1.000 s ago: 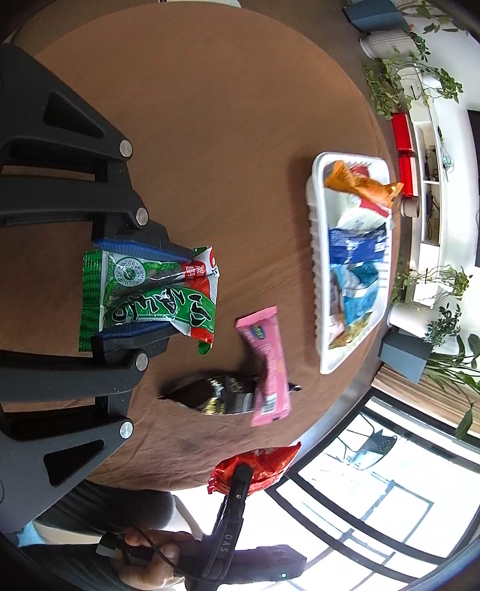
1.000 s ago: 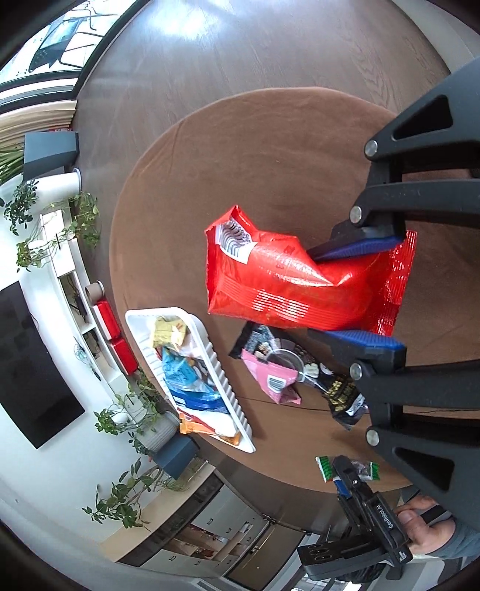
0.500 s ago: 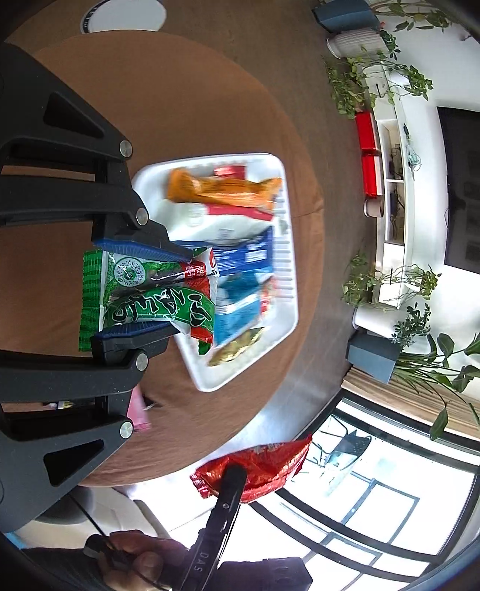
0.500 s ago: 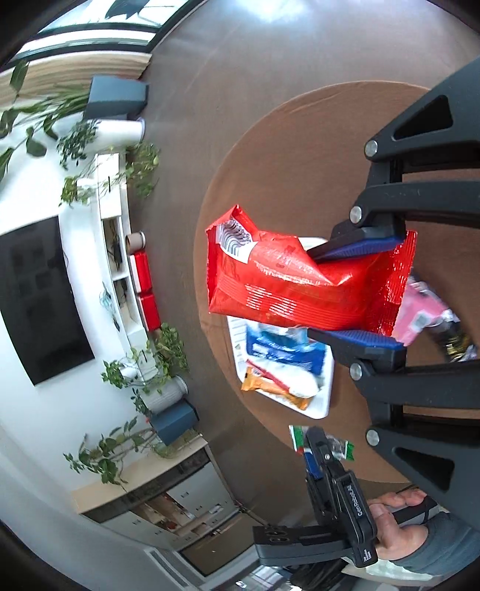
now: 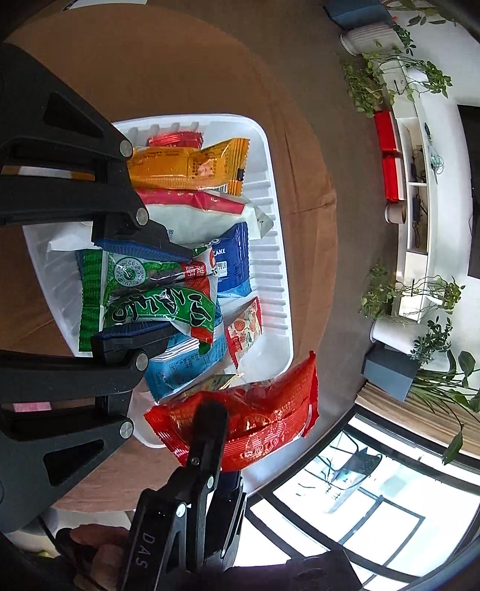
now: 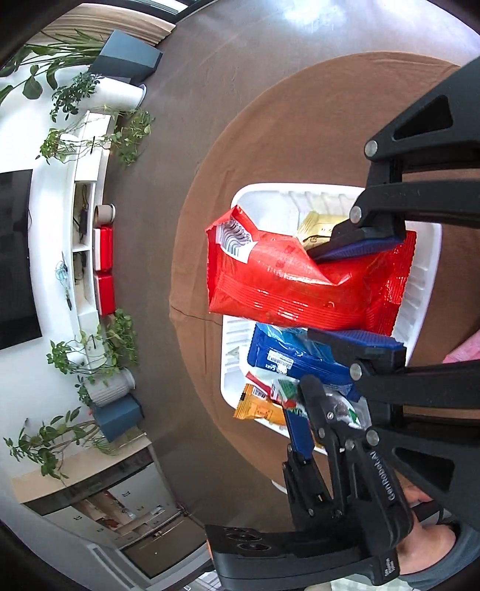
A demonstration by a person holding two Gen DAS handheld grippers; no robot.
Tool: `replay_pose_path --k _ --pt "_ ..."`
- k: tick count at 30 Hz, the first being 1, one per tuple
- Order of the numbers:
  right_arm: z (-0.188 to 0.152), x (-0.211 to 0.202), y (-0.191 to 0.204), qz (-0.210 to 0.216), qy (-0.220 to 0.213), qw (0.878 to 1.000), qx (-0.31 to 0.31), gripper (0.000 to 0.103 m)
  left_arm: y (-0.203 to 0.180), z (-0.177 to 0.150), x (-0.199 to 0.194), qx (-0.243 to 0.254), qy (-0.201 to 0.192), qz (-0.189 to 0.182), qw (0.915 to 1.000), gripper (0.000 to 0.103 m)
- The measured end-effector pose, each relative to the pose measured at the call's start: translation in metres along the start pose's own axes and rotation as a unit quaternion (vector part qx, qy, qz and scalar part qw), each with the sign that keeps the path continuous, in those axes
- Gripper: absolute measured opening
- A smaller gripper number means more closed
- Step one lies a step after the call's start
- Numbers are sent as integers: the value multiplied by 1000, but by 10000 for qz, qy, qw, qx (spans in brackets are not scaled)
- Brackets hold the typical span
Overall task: Organize snacks
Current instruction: 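Lower both packets into the tray and open both tools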
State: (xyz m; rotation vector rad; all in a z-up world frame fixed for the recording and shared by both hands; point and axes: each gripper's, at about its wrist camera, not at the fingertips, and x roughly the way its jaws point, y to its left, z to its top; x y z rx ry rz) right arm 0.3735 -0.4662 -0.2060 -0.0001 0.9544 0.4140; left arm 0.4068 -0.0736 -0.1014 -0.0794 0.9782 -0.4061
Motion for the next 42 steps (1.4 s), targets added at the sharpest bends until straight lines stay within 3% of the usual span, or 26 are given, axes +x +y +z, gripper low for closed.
replay_pose_path --k 11,28,33,40,42 --pt "-3 35 -1 -96 273 9996 -78 38 -5 1 40 105 114 218 9996 29" --pt "-10 61 -7 -52 468 9989 15 42 -14 -10 64 138 21 423 9990 32" --pt "-9 54 -7 -89 354 9993 45 44 -6 -12 68 -8 22 388 9992 51" --pt "-9 38 1 -183 106 9997 -104 44 -4 -10 57 -2 -85 423 9991 56" --pt "-7 33 2 -178 68 9998 -115 45 -6 -11 51 12 -114 416 9991 64"
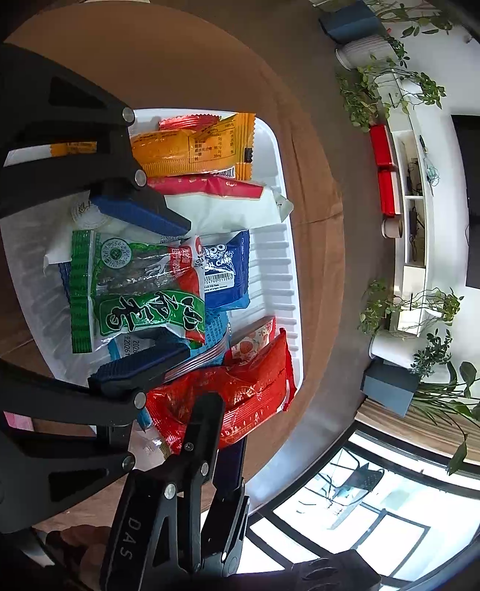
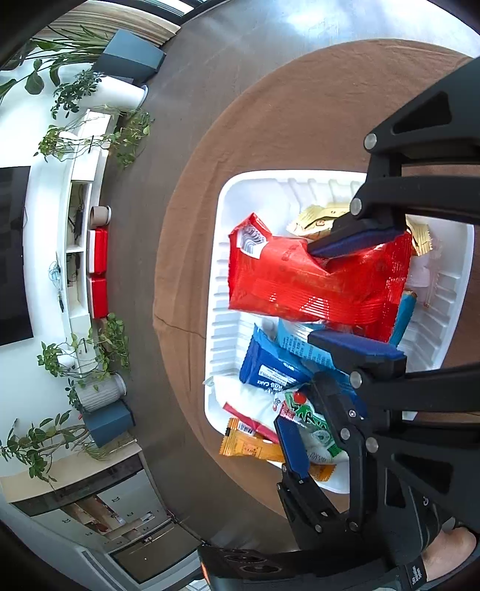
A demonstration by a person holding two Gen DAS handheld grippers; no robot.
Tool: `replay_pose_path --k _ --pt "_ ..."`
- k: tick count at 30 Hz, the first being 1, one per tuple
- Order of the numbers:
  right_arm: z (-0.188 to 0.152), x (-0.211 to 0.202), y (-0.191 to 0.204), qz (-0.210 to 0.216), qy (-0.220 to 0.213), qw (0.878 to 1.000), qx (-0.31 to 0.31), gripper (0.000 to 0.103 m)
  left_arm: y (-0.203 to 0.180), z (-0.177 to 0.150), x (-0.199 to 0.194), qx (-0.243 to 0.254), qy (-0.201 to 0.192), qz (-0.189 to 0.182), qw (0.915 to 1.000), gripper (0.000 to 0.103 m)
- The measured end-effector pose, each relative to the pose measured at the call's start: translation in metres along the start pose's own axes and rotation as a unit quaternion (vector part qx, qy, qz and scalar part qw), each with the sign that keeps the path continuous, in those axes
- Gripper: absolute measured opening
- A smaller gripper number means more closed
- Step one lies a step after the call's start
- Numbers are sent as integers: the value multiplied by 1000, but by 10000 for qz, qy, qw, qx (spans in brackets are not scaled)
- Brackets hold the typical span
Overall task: Organize snacks
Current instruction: 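Lower both packets into the tray and open both tools, then move both tools back over the pink bar and black packet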
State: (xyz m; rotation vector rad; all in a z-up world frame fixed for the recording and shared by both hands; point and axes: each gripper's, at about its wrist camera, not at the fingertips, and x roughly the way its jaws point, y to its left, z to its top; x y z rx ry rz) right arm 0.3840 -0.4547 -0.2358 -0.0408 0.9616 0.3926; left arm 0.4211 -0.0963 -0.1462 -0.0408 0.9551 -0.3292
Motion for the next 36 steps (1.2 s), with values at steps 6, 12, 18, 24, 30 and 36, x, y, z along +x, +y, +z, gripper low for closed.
replay_pose_path --k 6,12,18,24,30,36 --pt "-3 -29 5 160 -266 9995 50 69 -11 -8 -20 125 -117 -57 9998 78" --pt "-27 -72 -2 400 -565 9968 410 83 -21 -28 -59 271 -353 -138 9989 101" --pt "-87 -109 -20 632 -790 9862 1309 90 -38 -62 -86 556 -321 -570 9963 102" --pt "-157 -117 -6 450 -490 9845 1620 90 -63 -113 -99 1478 -298 -385 9878 103" --pt "-187 -101 11 399 -62 9817 1861 90 -58 -151 -125 1329 -496 -446 9889 103" --pt "-183 -83 35 43 98 9890 1478 90 -59 -165 -142 1272 -365 -667 9890 103"
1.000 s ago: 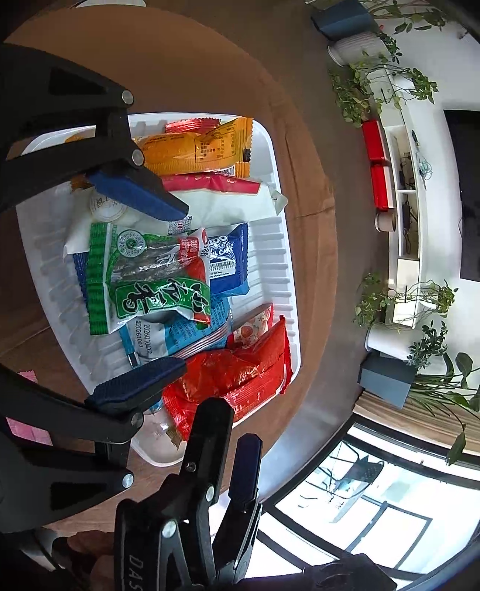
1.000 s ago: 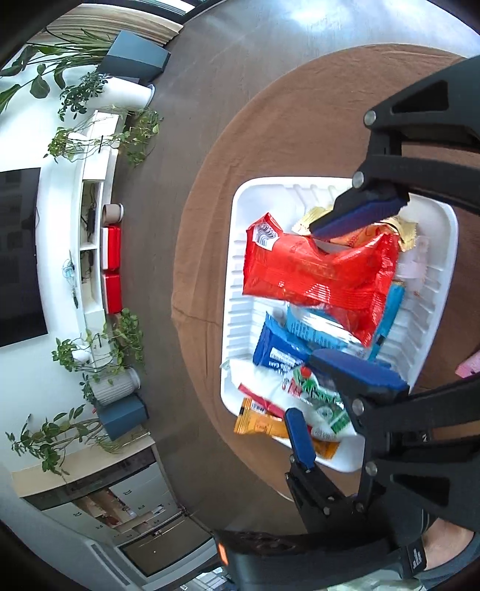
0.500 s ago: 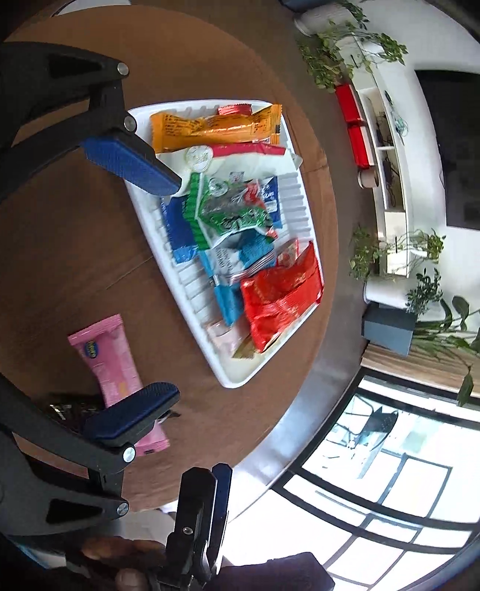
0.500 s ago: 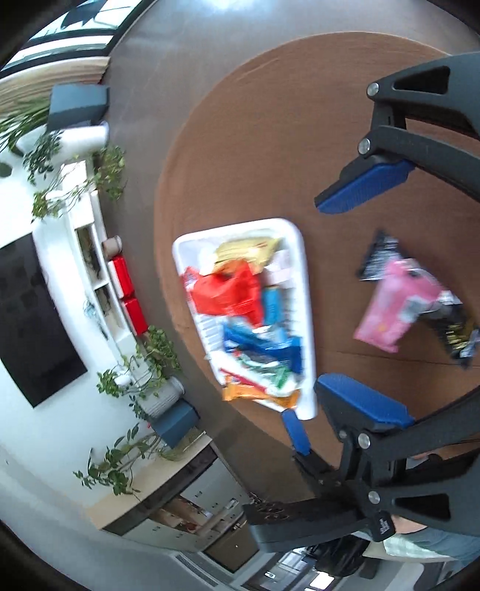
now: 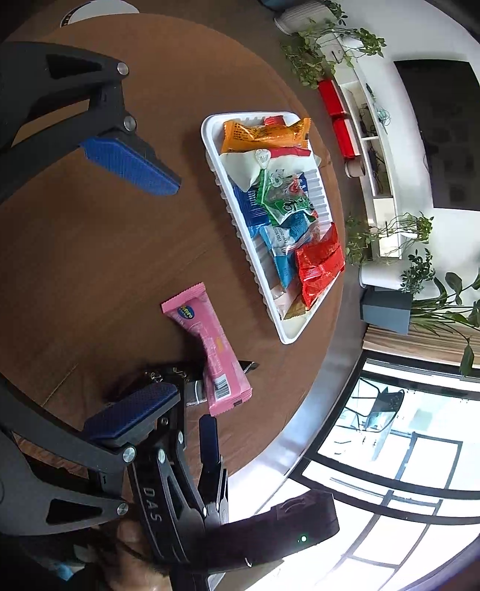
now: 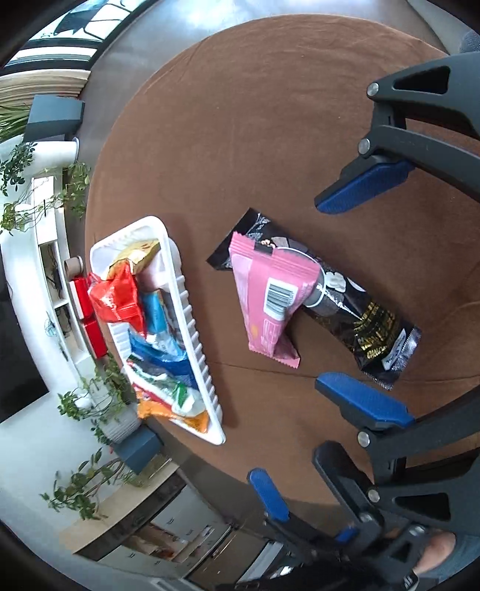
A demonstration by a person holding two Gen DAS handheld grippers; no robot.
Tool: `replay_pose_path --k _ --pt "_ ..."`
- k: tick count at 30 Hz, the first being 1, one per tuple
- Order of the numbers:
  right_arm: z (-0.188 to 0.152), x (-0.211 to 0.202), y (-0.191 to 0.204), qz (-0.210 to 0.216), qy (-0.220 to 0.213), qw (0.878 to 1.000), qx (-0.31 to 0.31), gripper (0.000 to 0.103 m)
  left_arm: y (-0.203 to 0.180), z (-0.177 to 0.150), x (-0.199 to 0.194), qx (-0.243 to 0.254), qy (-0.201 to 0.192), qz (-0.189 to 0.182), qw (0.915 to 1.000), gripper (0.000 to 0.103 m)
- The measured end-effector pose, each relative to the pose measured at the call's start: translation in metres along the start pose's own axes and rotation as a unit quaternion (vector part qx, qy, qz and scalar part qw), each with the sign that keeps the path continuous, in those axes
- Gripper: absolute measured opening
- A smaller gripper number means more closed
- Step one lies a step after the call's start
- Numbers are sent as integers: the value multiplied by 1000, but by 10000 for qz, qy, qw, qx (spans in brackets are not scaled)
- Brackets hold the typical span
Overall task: Organize snacks
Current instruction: 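Move both tools back over the pink bar and black packet, then grasp the pink bar with the left tool while the right tool grasps the black packet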
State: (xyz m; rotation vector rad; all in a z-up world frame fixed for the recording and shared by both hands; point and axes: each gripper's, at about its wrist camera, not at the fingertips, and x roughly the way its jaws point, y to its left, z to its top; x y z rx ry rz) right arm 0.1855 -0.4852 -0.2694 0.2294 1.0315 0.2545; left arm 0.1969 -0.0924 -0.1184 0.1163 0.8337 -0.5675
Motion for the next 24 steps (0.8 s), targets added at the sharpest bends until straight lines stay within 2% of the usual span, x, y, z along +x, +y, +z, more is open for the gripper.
replay_pose_path --k 5,8,13,18,24 --pt "-1 17 -1 -386 181 9989 -207 84 -3 4 -3 175 42 -3 9998 103" --pt "-3 13 -4 -525 143 9981 -288 82 -7 9 3 372 160 3 9992 103" --pt "-6 -1 -19 -621 126 9977 -246 79 -23 19 20 870 355 -201 9954 103" --pt "-11 -8 -33 -576 189 9980 -148 79 -42 33 54 1658 783 -340 9825 103" --pt "-13 -11 -42 -477 232 9986 -68 79 -62 48 85 2434 1133 -705 9607 103"
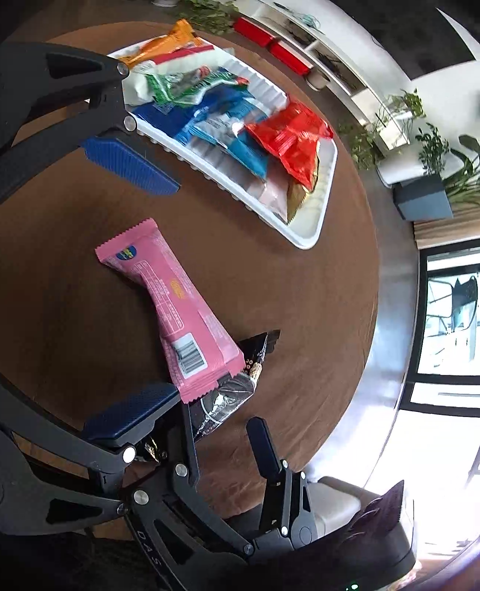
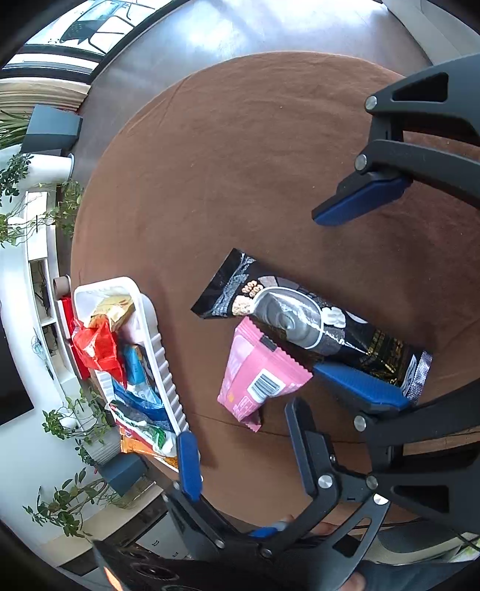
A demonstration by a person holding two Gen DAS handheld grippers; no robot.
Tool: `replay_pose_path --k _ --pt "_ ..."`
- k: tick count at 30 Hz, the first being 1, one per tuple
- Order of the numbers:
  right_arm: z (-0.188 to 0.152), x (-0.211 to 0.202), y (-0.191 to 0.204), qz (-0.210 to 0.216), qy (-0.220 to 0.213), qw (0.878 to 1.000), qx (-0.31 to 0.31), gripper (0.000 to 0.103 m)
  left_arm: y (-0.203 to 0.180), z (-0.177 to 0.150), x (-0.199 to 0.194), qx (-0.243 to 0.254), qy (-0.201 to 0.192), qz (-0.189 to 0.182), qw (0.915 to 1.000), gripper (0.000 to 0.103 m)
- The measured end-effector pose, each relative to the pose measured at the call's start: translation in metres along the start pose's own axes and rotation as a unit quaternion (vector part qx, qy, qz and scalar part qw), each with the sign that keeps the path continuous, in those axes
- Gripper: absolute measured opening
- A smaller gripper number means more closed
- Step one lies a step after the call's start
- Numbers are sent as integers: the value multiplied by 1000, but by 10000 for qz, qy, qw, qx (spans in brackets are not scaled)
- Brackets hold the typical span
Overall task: Organize snacks
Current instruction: 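Grasp the pink bar with the left tool while the right tool grasps the black packet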
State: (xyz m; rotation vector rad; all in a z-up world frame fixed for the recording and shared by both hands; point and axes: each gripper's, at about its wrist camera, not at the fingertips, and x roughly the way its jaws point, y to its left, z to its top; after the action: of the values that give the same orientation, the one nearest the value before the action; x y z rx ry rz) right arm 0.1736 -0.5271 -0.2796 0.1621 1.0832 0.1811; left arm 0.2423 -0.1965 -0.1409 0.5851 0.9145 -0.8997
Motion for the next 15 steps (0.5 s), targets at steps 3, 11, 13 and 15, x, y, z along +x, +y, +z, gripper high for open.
replay_pose_path --k 3,11,13,15 --pt "1 1 -5 18 12 10000 51 79 1 7 10 203 153 -67 9997 102" --pt "-4 -2 -12 134 86 9999 56 78 3 6 36 534 581 -104 9968 89" --pt "-5 -2 -11 121 96 9999 38 79 4 8 41 522 611 -156 9966 87" --pt "-6 -3 -10 114 114 9999 8 79 5 9 46 547 669 -195 9961 84"
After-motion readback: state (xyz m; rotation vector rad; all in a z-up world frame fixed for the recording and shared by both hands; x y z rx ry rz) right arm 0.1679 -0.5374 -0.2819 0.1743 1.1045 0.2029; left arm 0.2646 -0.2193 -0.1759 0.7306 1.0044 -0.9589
